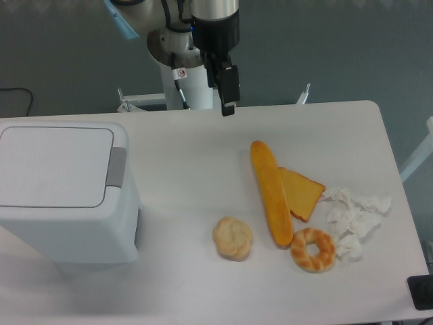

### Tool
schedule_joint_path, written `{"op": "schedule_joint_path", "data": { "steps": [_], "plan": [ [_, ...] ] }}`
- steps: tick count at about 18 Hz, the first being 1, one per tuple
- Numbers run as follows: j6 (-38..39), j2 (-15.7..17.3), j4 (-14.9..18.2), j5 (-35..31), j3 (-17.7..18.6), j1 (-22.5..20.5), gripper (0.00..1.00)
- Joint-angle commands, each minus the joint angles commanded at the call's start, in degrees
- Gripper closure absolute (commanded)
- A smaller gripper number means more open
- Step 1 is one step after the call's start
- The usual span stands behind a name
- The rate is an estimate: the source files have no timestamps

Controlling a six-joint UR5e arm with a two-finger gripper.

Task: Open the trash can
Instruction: 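Lower the gripper slightly and begin moving toward the white trash can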

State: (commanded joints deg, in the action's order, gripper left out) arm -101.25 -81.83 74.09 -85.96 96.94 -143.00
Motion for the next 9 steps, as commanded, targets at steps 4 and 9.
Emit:
{"op": "schedule_joint_path", "data": {
  "steps": [4,9],
  "plan": [
    [2.11,-0.26,0.00,0.09,-0.17,0.00,0.00],
    [2.28,-1.31,-1.58,0.18,-0.18,1.05,0.00]
  ]
}}
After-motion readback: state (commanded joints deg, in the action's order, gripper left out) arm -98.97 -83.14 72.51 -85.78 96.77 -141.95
